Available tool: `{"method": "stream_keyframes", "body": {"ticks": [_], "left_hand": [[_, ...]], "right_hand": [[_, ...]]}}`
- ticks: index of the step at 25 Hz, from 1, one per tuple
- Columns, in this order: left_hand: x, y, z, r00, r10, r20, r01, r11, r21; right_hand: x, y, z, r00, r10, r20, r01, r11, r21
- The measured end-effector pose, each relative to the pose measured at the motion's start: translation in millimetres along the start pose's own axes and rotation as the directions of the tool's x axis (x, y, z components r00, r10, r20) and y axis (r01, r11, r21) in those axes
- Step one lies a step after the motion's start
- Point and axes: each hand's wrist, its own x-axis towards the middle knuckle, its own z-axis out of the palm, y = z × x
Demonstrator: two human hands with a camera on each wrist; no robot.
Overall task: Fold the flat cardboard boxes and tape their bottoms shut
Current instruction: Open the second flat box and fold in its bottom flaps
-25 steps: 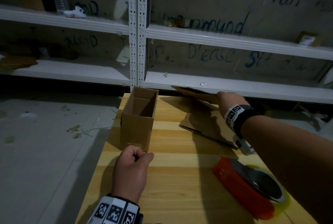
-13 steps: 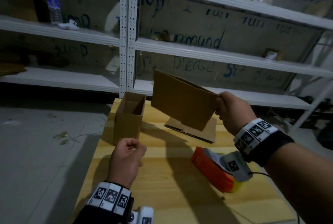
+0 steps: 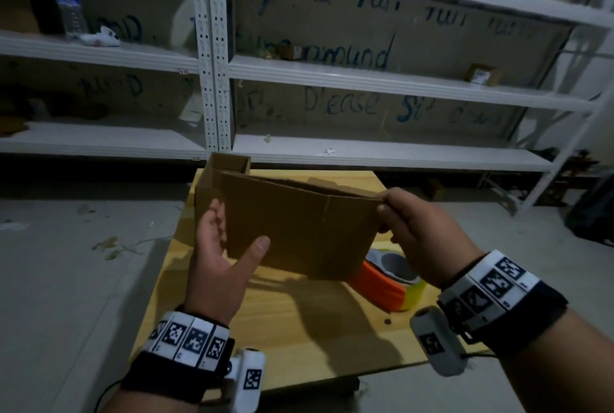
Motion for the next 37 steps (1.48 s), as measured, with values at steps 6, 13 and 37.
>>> {"method": "stream_keyframes", "body": {"ticks": [6,13,37], "left_hand": [[-0.3,-13.9,-1.2,0.995,-0.095,-0.001,0.095,0.994,0.054],[1.9,-12.7,-6.4,0.985,-0.109,0.134,0.095,0.99,0.106],[-13.4,5.8,9.3,0.979,0.09,0.183,-0.115,0.985,0.132]], "right_hand": [[-10.1,19.0,75.3,0.965,0.244,-0.097,-0.201,0.924,0.326],[-10.0,15.2,120.2,0.977,0.193,0.092,-0.191,0.597,0.779],[-24.7,18.0,120.9,0.999,0.03,0.018,-0.035,0.833,0.552]]}}
